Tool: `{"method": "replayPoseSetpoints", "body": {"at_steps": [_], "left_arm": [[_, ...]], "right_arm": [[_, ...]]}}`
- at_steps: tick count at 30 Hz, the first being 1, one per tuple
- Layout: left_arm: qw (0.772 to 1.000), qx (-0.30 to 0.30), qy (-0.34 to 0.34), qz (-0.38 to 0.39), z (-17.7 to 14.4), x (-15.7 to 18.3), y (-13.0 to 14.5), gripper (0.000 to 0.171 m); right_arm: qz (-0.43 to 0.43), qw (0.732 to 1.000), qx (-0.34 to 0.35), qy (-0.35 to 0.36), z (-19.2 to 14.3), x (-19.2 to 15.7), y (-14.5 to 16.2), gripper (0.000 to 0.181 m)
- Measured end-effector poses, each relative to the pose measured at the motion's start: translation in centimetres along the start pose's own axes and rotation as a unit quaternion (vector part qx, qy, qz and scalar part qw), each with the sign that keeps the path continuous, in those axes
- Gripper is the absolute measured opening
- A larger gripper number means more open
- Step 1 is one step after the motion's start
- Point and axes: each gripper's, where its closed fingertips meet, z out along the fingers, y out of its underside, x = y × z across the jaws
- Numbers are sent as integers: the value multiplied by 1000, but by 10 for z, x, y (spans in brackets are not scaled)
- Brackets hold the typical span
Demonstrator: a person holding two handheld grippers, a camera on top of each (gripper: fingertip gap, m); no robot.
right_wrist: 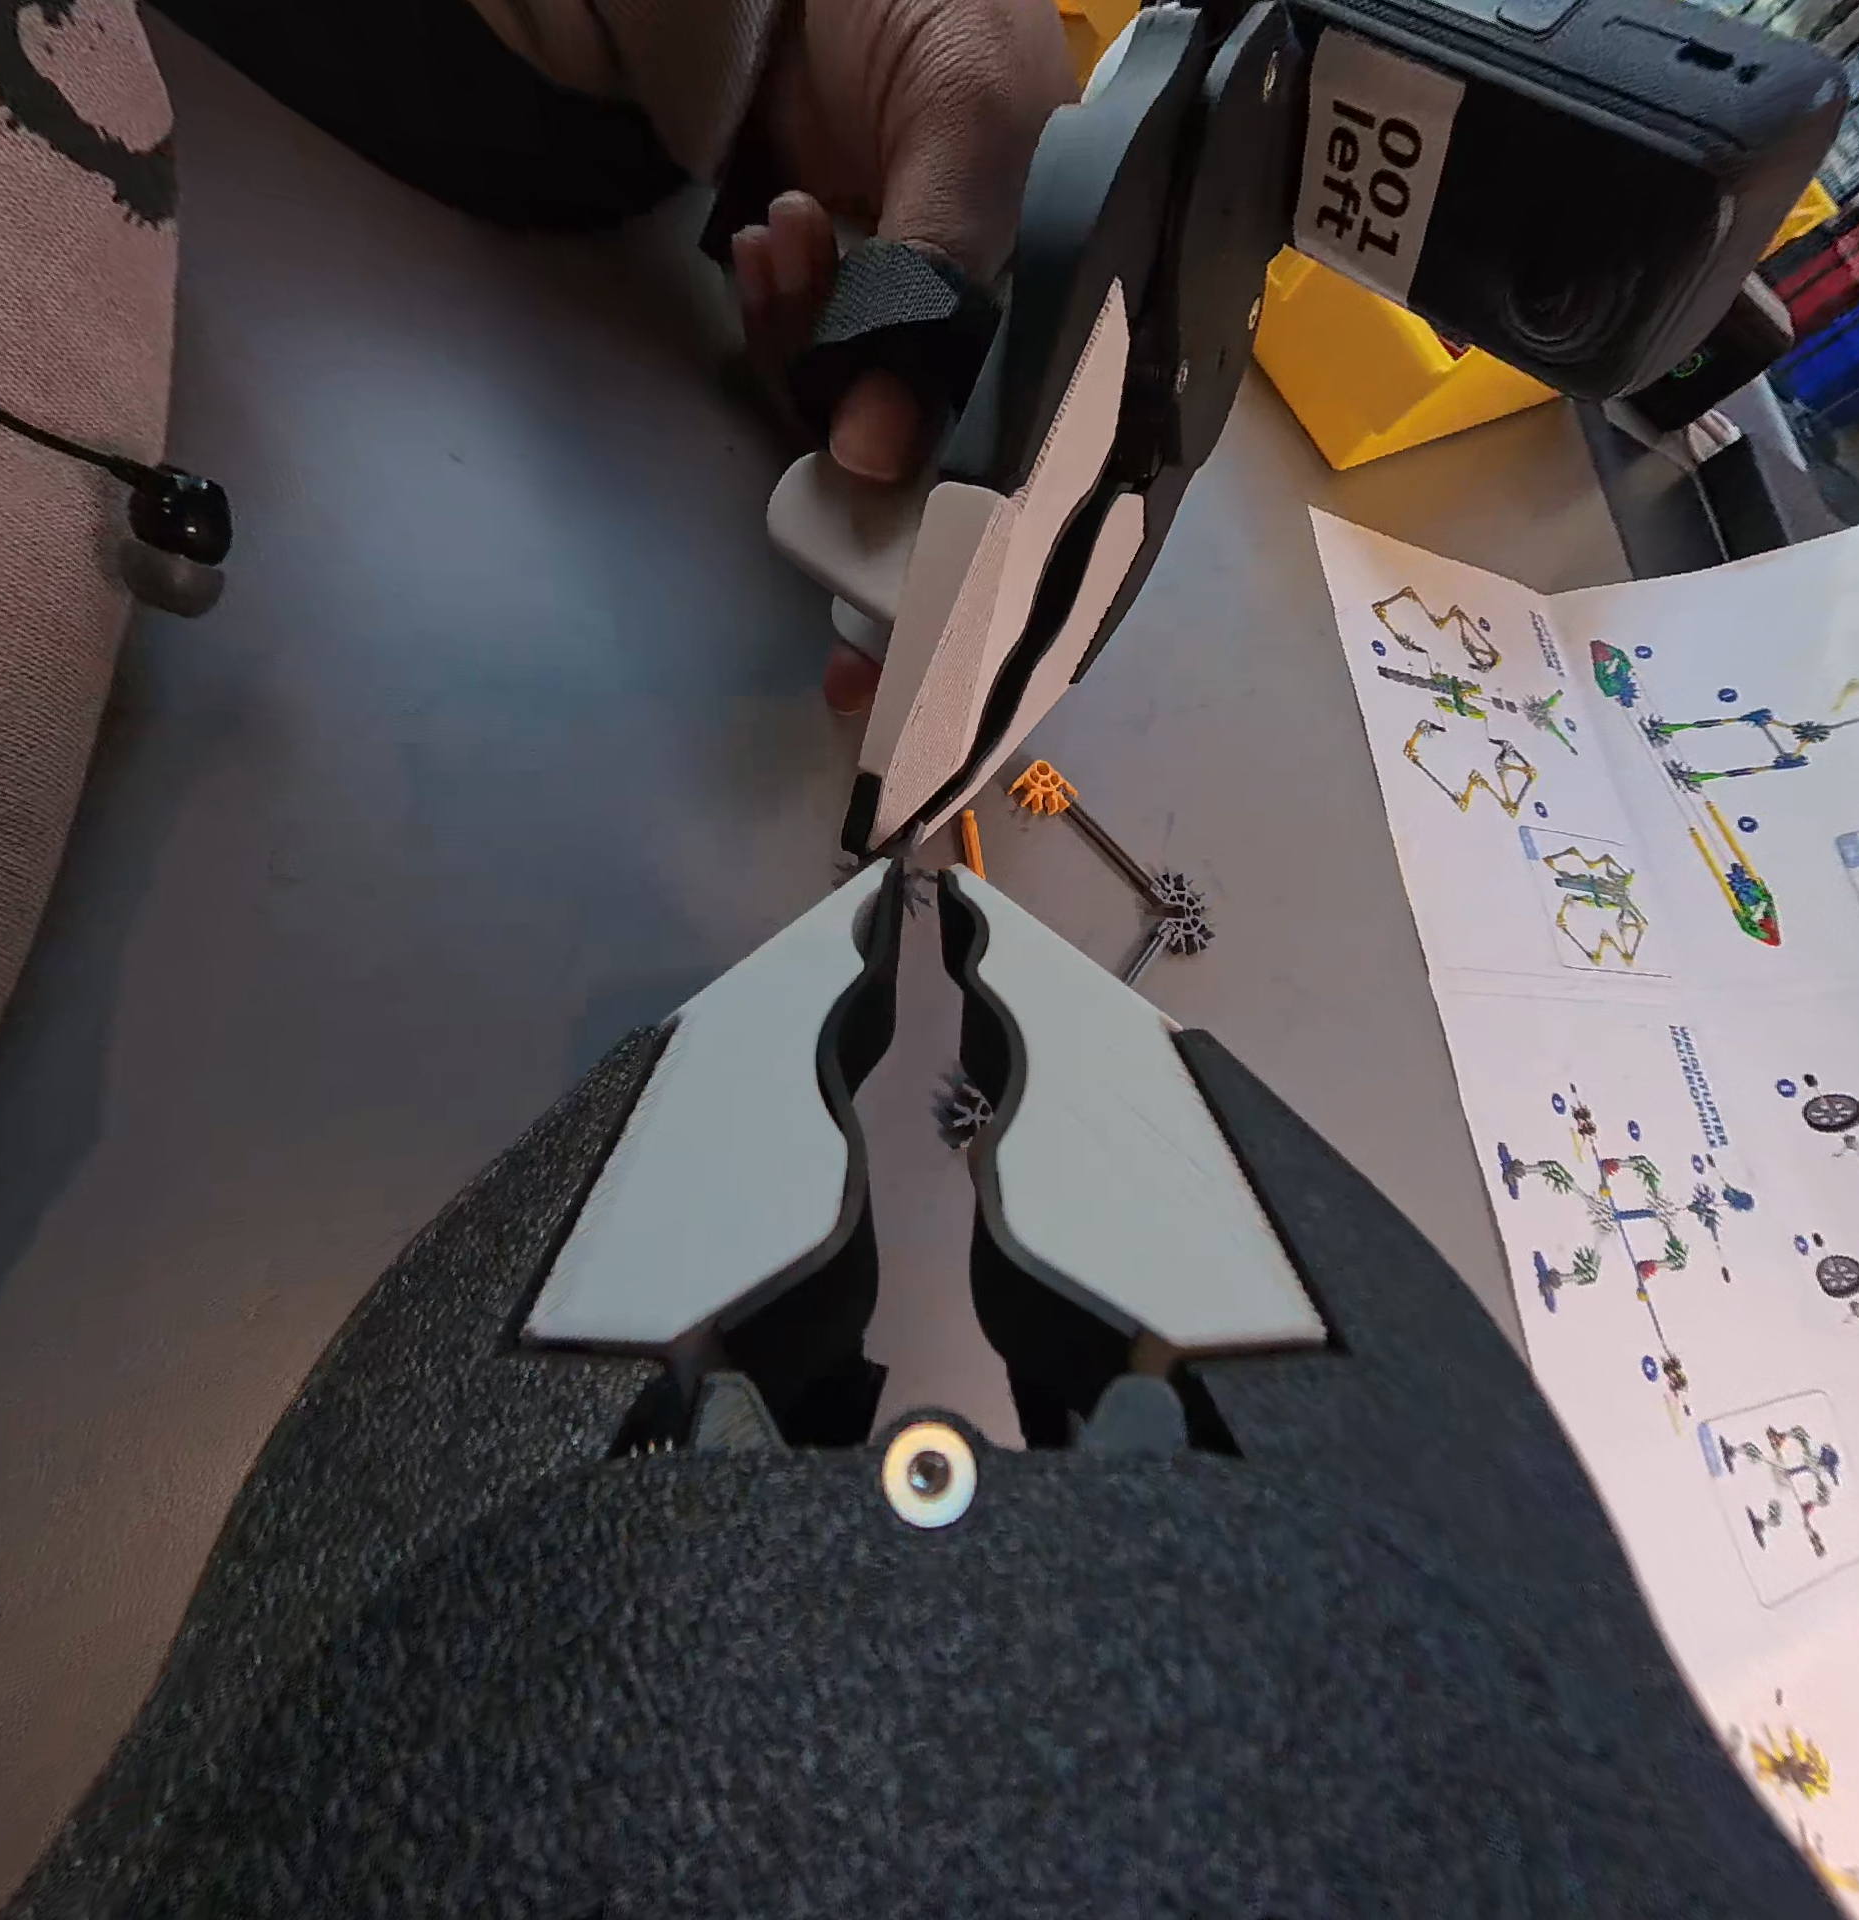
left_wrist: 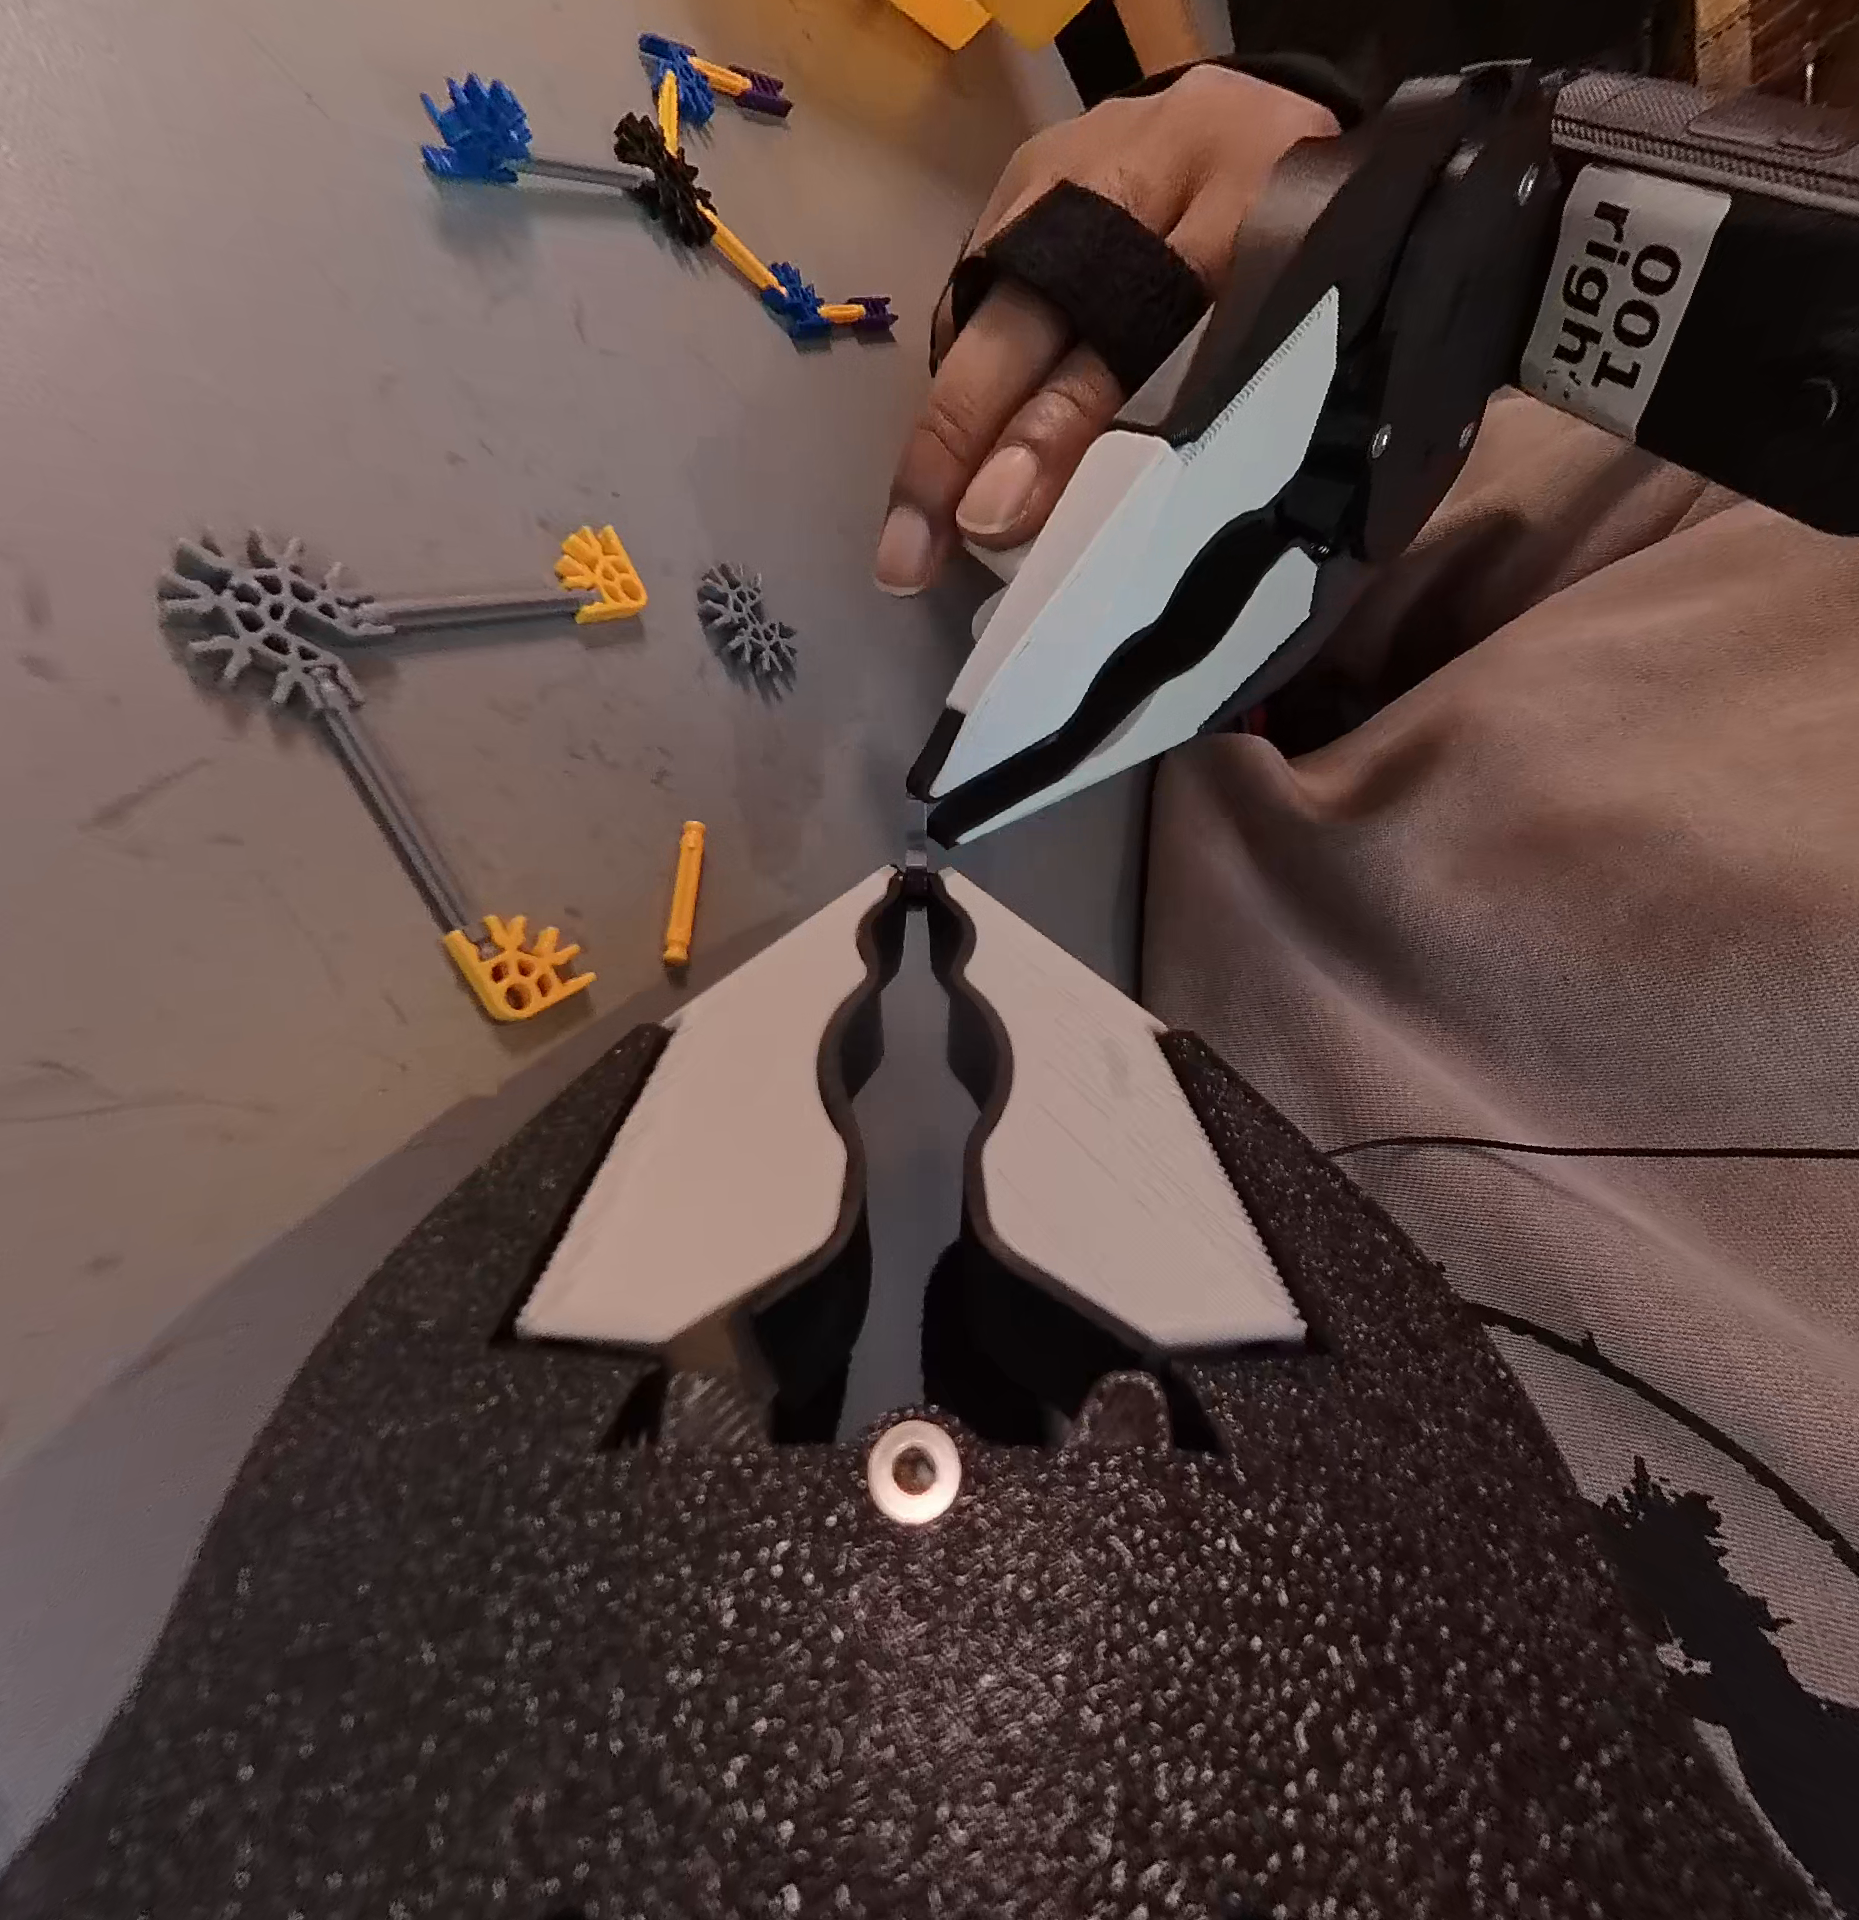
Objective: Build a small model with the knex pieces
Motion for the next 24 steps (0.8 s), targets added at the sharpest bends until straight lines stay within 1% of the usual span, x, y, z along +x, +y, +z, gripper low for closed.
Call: {"method": "replayPoseSetpoints", "body": {"at_steps": [3, 5, 7, 11, 14, 15, 18, 21, 24], "left_arm": [[1000, 3, -13, 6, -1, -3, -1, 3], [999, 8, -44, 22, -5, -9, -5, 3], [998, 8, -59, 35, -9, -11, -6, 3], [997, 5, -65, 35, -9, -13, -5, 3], [998, 12, -57, 27, -10, -13, -6, 3], [998, 18, -51, 22, -11, -12, -8, 3], [999, 42, -30, 2, -15, -9, -15, 3], [998, 59, -5, -20, -17, -7, -20, 3], [997, 65, 12, -30, -17, -4, -21, 3]], "right_arm": [[41, 999, 2, -13, -1, 2, 1, 0], [69, 997, -8, -36, 1, -1, 5, 0], [86, 995, -17, -38, 4, -1, 9, 0], [107, 993, -14, -44, 5, 2, 8, 0], [116, 993, 5, -28, 1, 12, 5, 0], [113, 993, 14, -23, -1, 14, 3, 4], [88, 996, 31, -11, -2, 15, -3, 24], [40, 999, 31, 20, 0, 17, -7, 27], [17, 999, 36, 32, 0, 16, -11, 27]]}}
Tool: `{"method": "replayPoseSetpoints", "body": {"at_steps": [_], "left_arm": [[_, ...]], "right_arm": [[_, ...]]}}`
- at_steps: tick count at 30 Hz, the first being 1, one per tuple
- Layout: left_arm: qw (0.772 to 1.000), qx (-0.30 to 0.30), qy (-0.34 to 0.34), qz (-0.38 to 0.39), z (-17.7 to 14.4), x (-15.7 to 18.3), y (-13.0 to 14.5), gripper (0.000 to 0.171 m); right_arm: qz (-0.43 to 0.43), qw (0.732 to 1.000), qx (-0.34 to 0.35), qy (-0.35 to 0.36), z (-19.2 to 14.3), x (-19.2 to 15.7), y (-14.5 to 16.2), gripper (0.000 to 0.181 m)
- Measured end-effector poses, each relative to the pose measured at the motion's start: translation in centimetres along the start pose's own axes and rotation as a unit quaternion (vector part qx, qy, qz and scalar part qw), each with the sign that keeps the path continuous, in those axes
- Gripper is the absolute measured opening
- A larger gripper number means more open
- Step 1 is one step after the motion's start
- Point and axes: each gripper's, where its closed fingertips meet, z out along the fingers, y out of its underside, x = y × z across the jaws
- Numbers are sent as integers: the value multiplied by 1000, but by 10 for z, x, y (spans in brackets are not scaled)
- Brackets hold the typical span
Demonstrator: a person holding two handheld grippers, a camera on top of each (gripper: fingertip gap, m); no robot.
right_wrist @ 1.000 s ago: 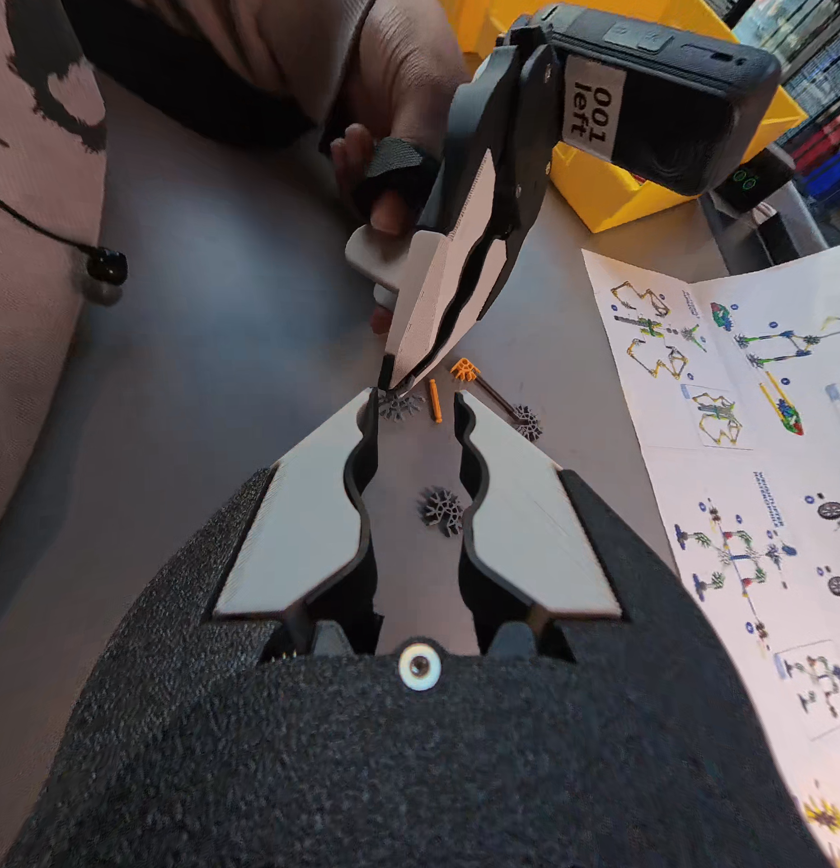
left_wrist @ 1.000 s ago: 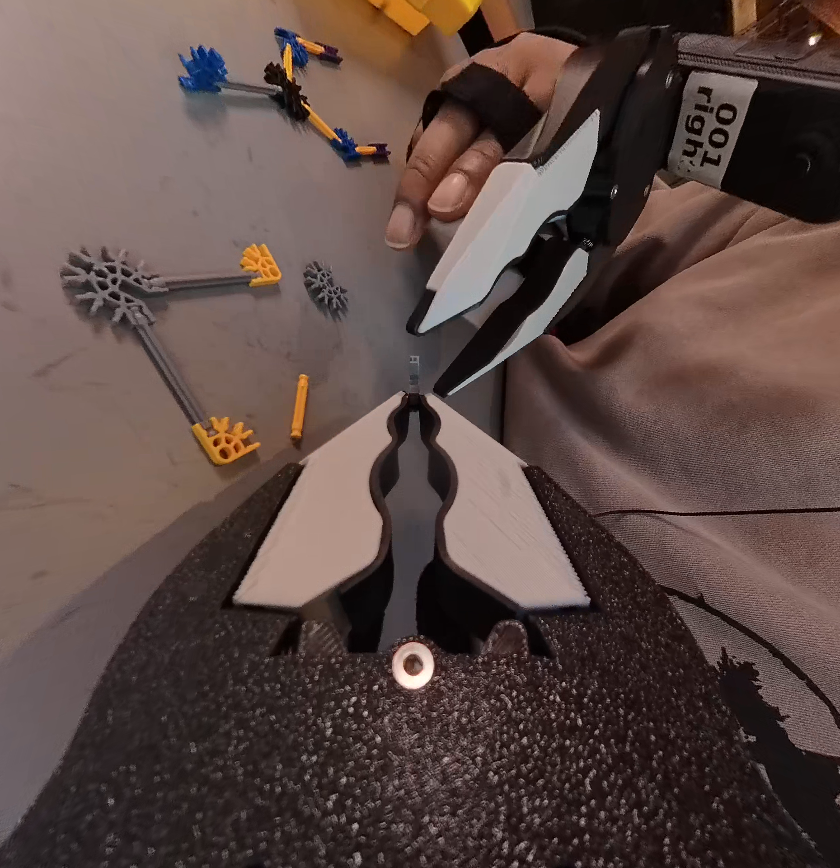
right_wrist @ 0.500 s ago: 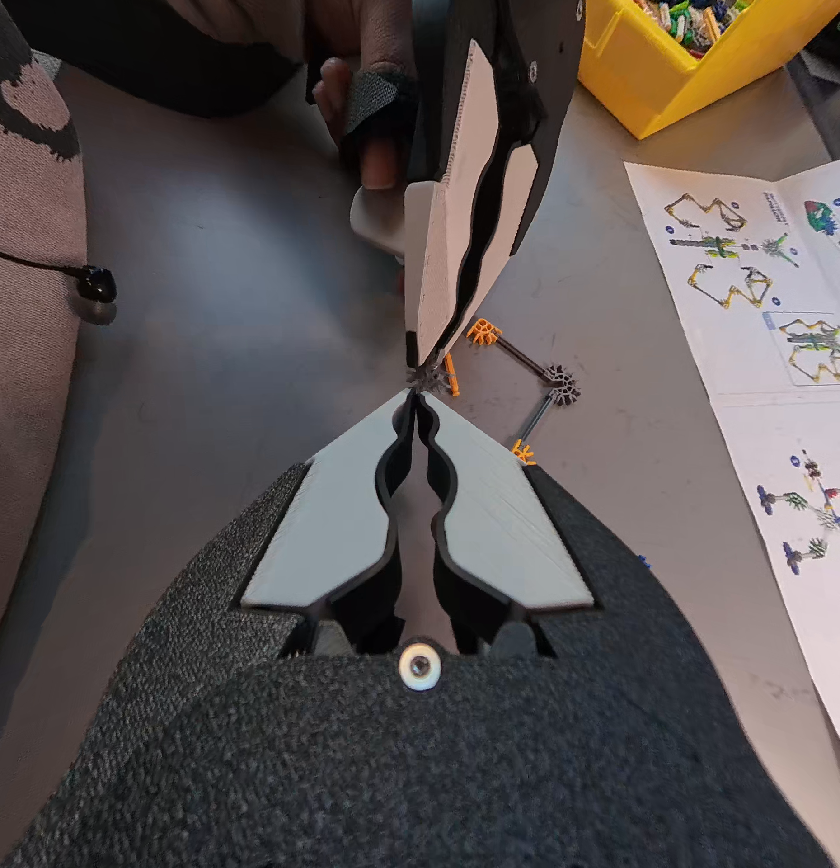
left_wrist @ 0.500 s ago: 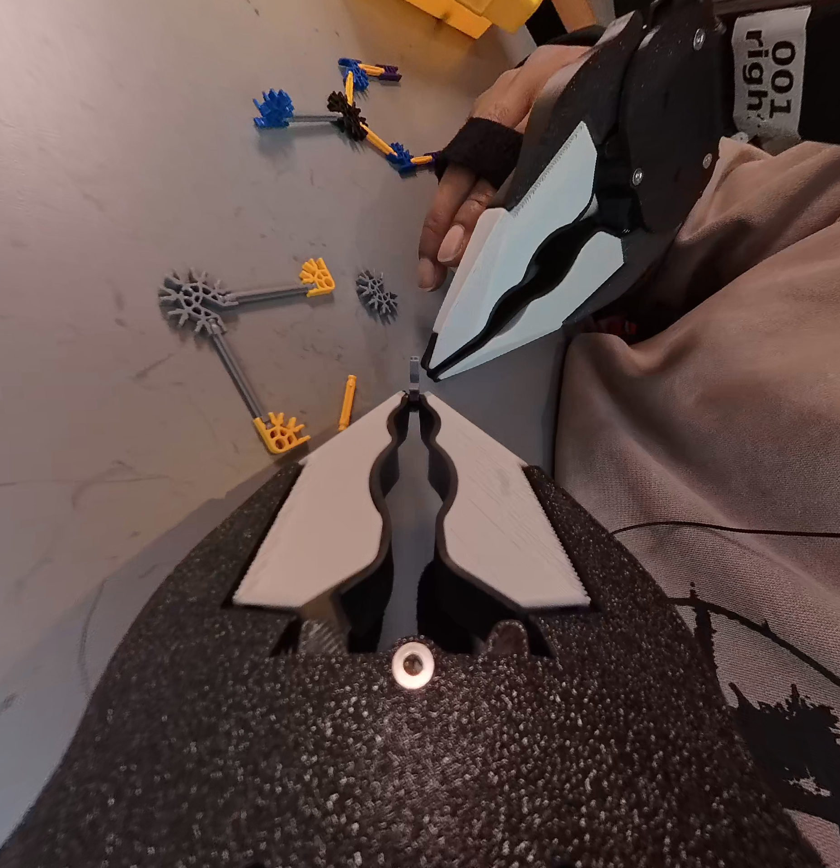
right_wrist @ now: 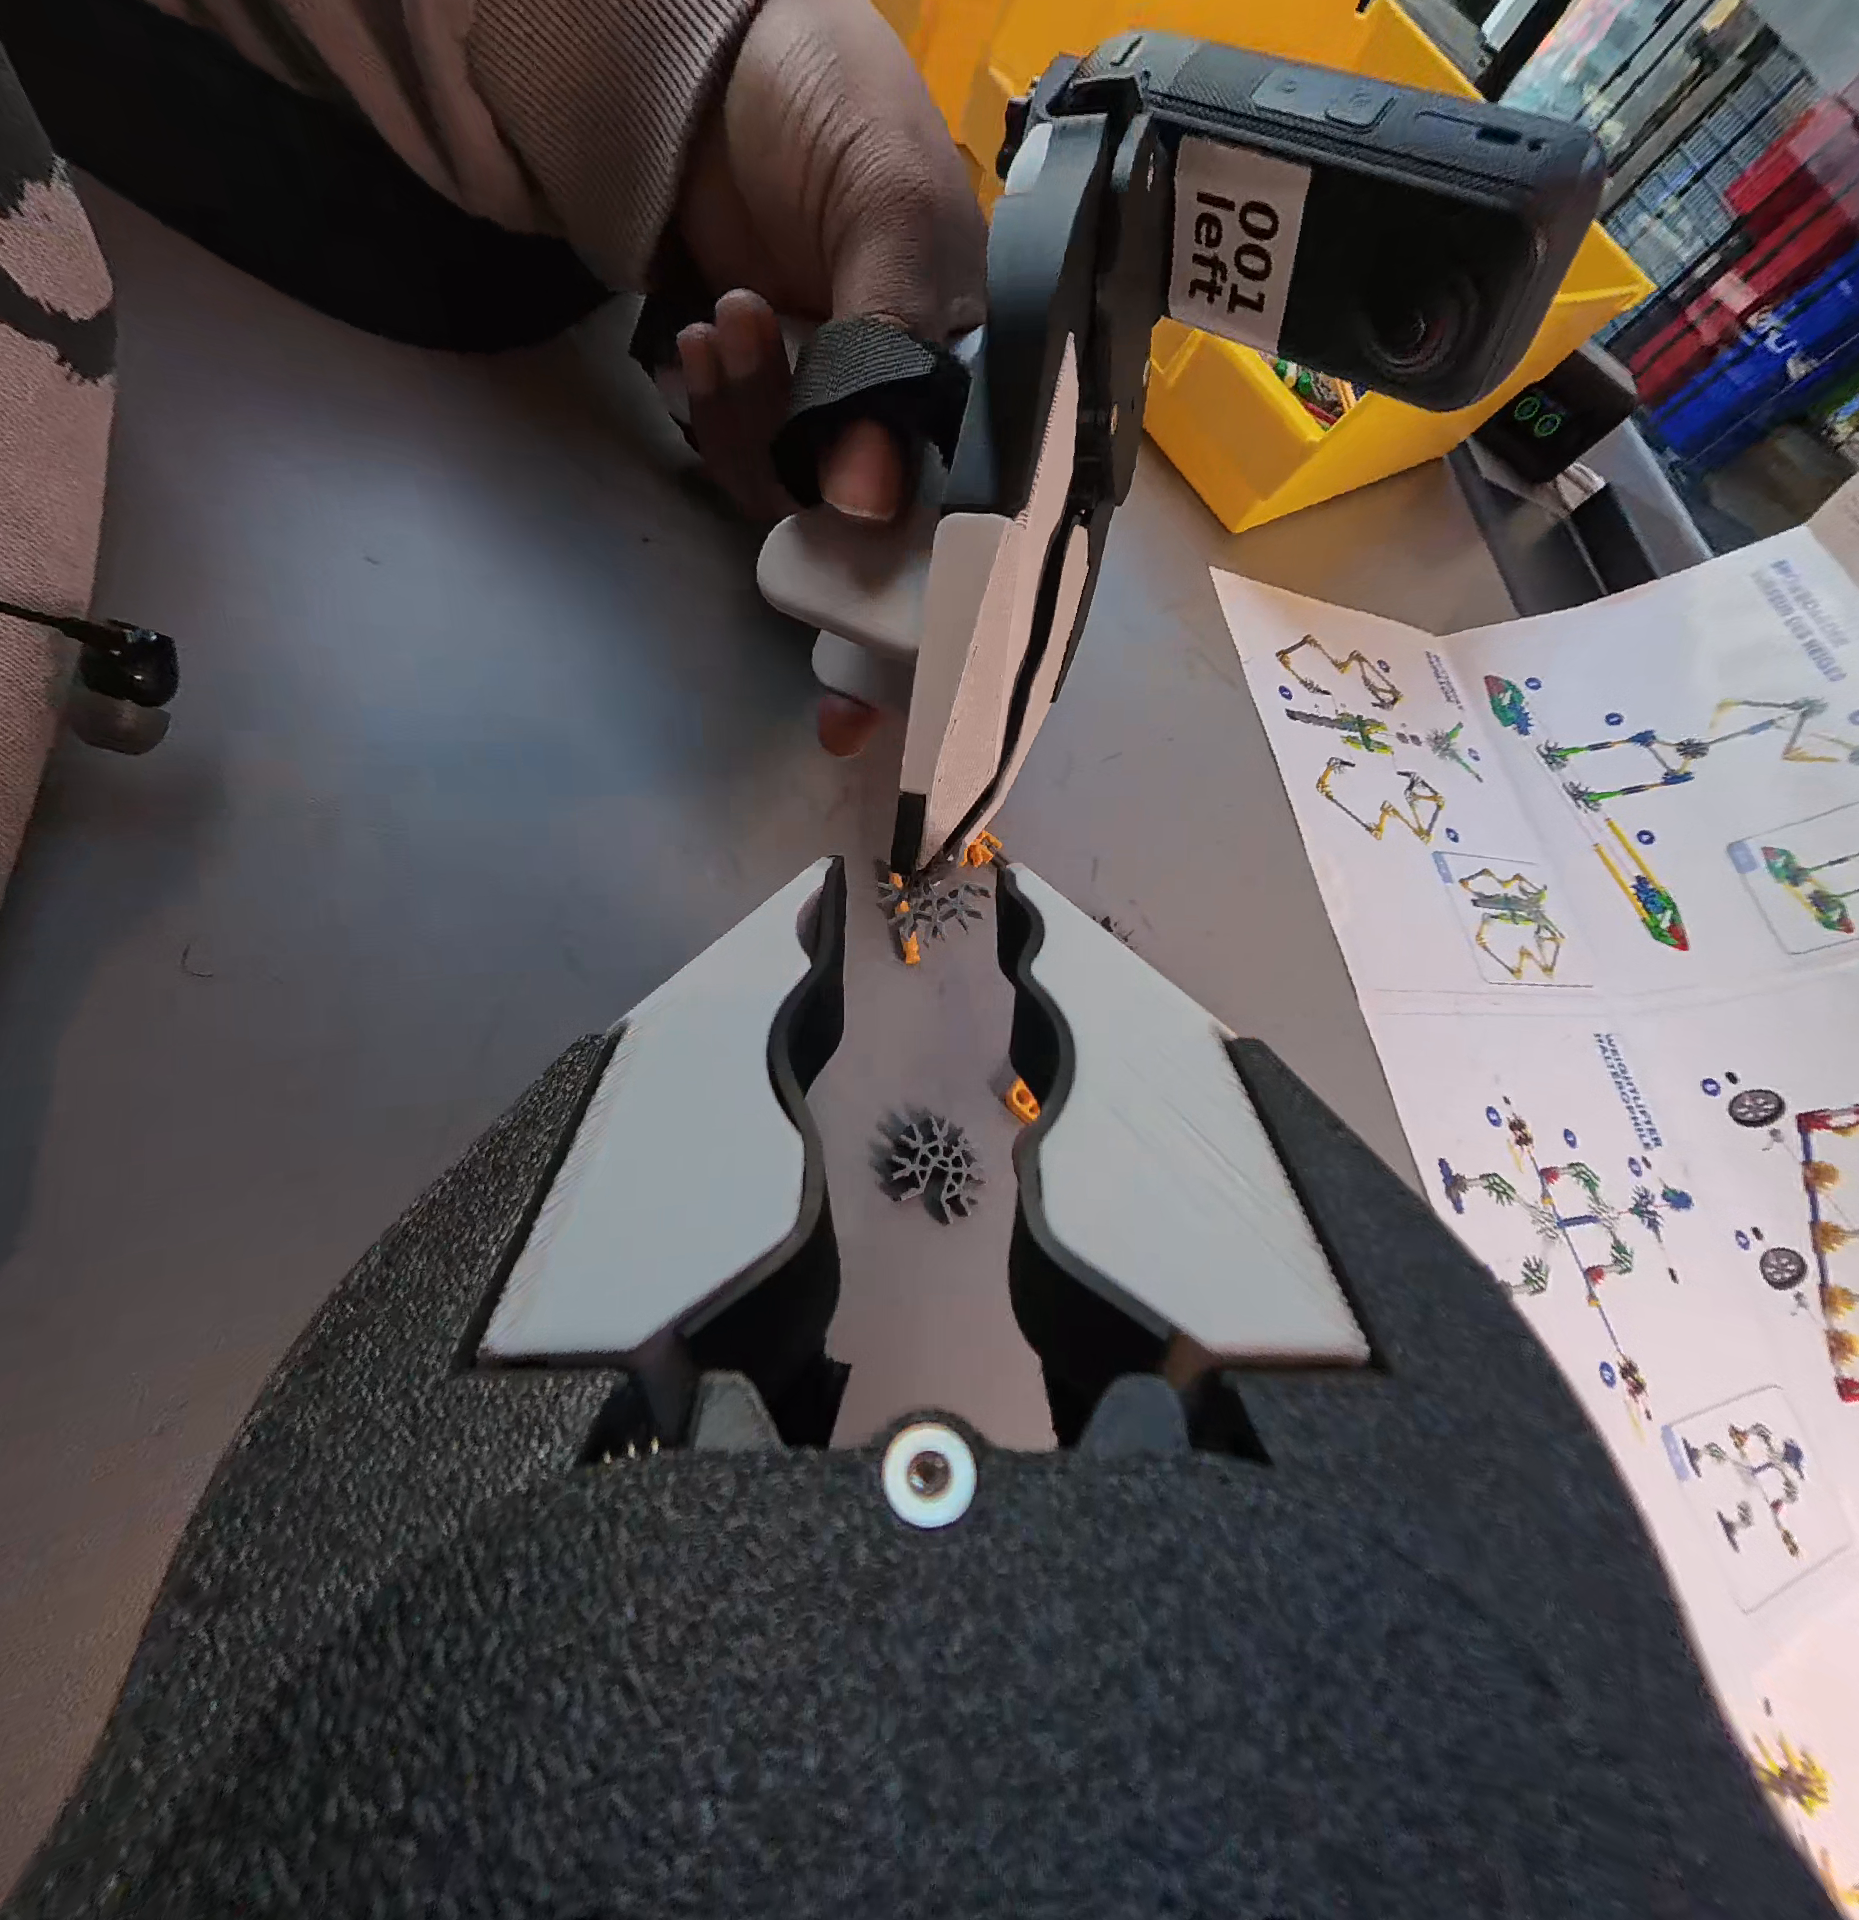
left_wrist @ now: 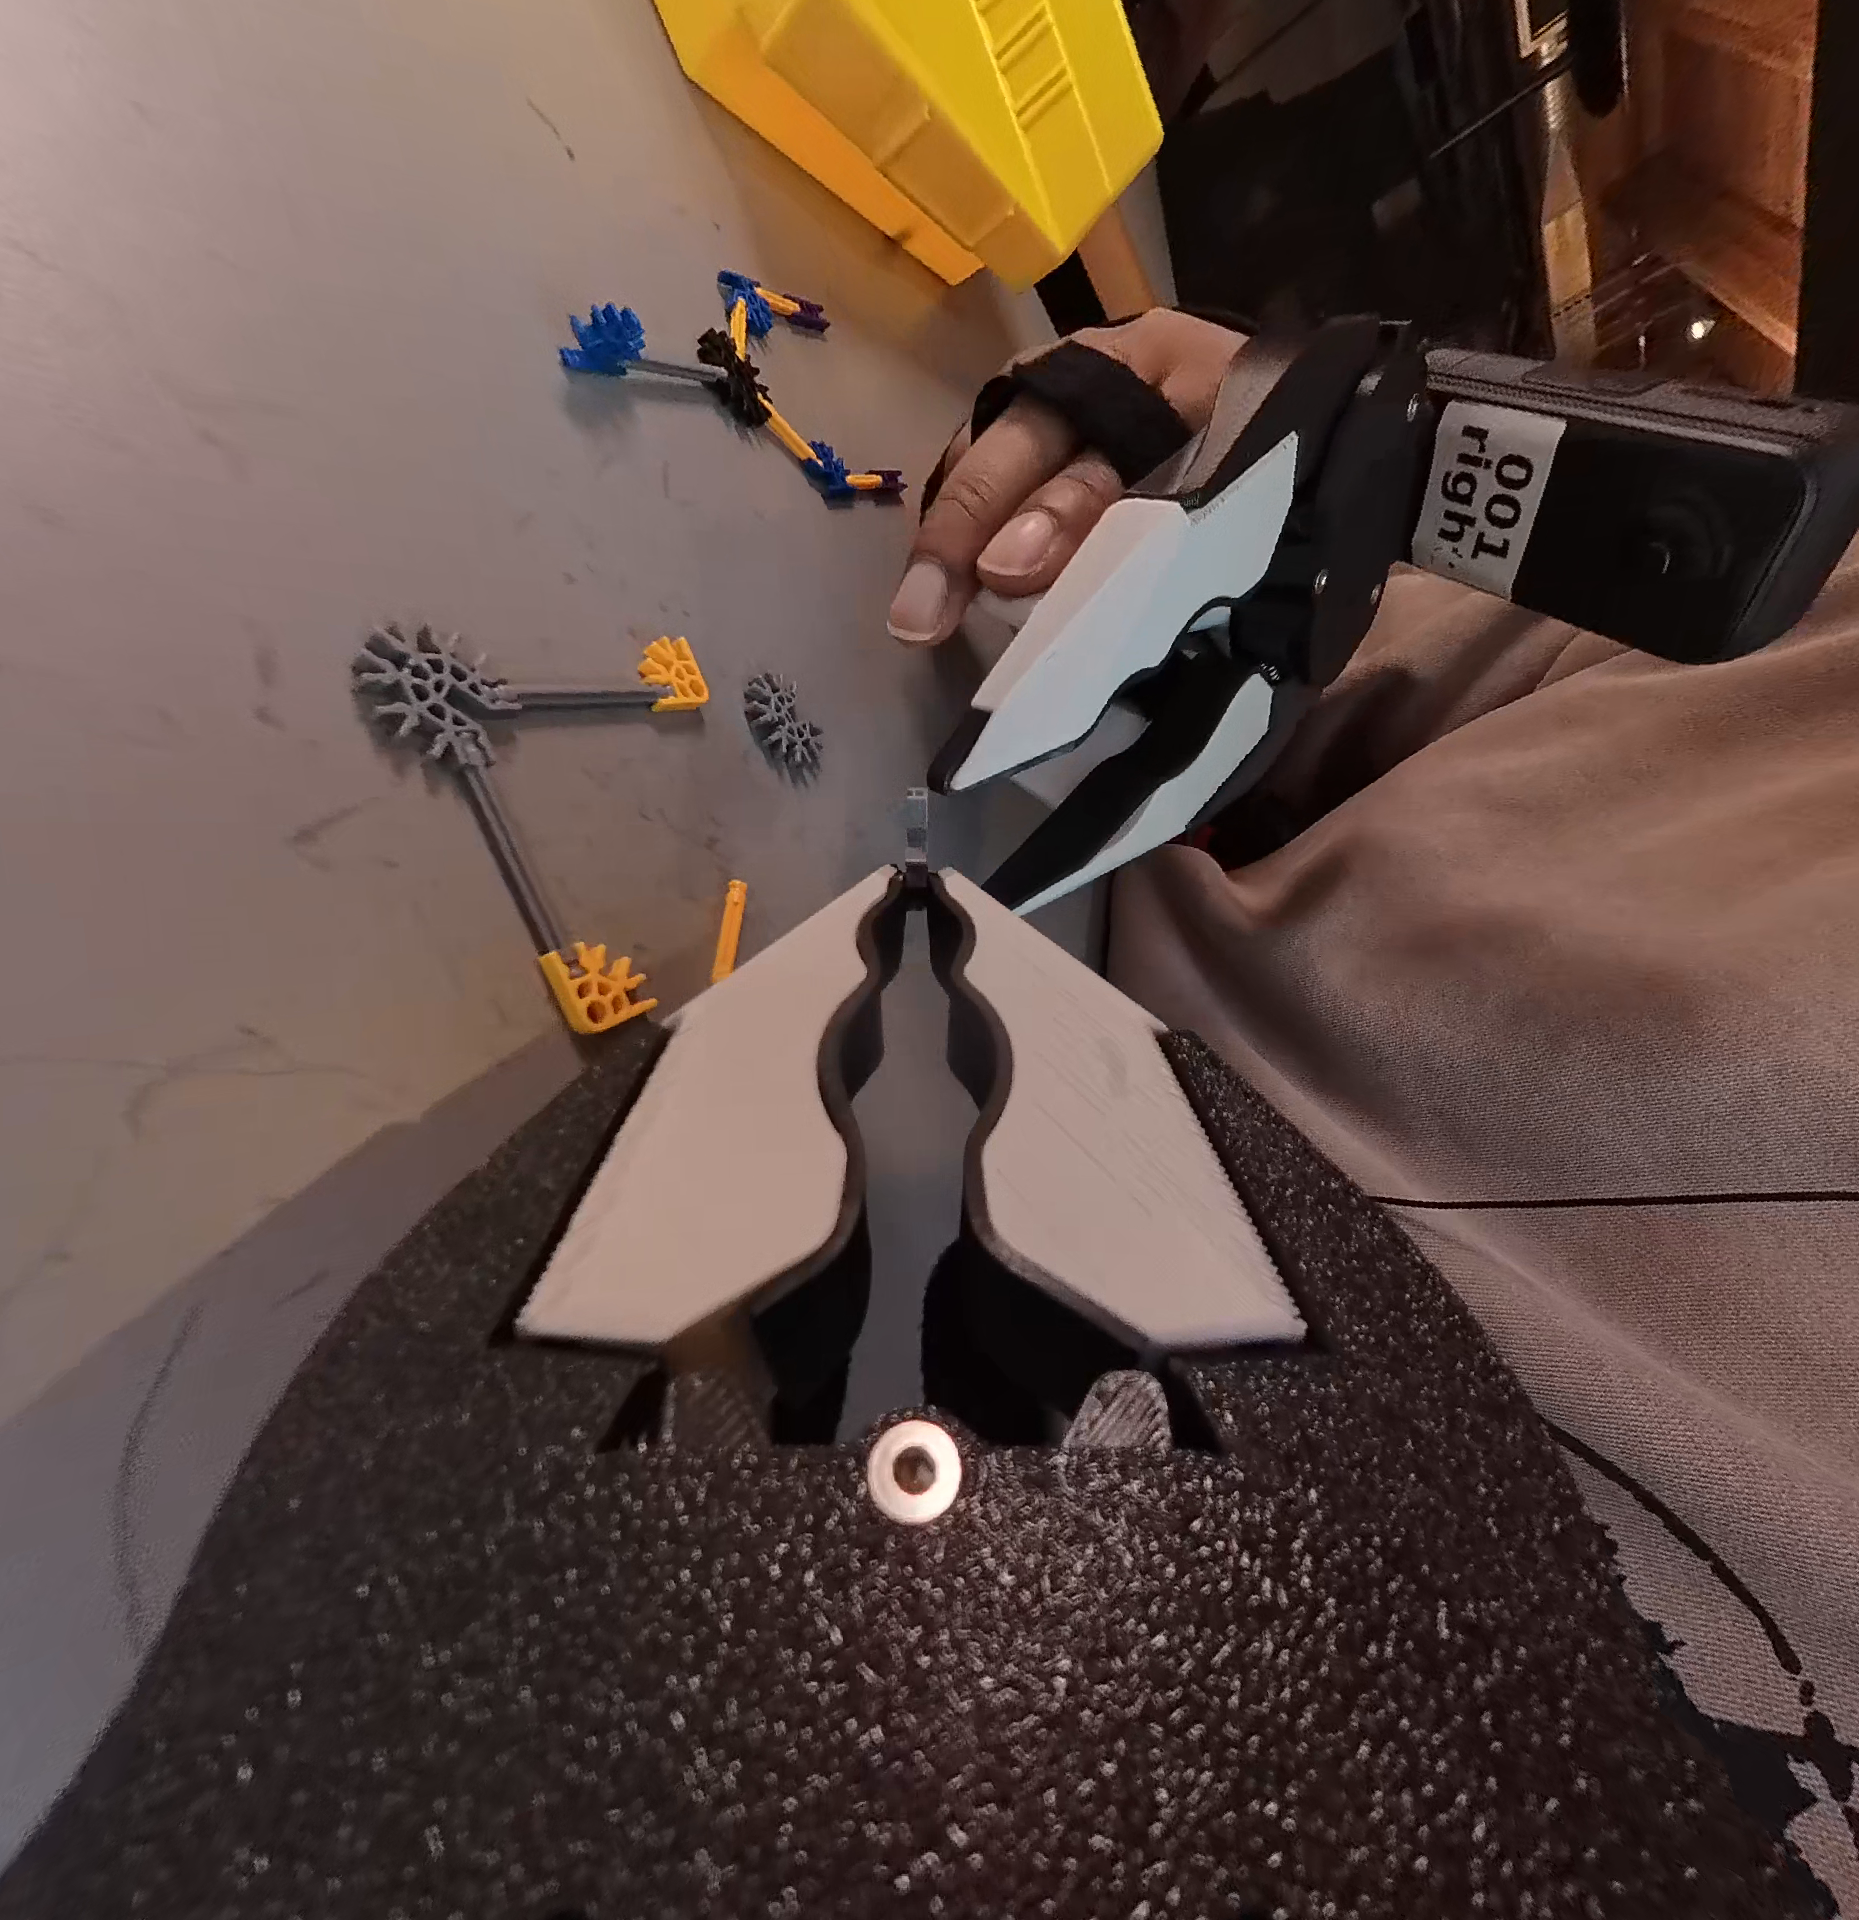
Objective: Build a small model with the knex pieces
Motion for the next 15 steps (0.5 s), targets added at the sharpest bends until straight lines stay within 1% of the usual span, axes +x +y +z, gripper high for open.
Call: {"method": "replayPoseSetpoints", "body": {"at_steps": [2, 7, 10, 12, 14, 15], "left_arm": [[1000, -1, 8, -4, 1, 2, 1, 3], [1000, -11, 13, -8, 3, 2, 4, 3], [1000, -19, 5, -3, 6, 0, 7, 4], [999, -22, -35, 33, 1, -6, 6, 9], [992, -21, -90, 87, -11, -14, 0, 20], [987, -13, -117, 112, -18, -18, -6, 22]], "right_arm": [[-11, 1000, -8, 3, 1, 0, 2, 28], [-30, 999, -28, 4, 3, -3, 8, 22], [-7, 999, -44, -15, 3, -6, 11, 21], [36, 997, -60, -38, 2, -9, 16, 21], [77, 991, -91, -55, 2, -12, 24, 21], [93, 988, -103, -64, 2, -14, 27, 21]]}}
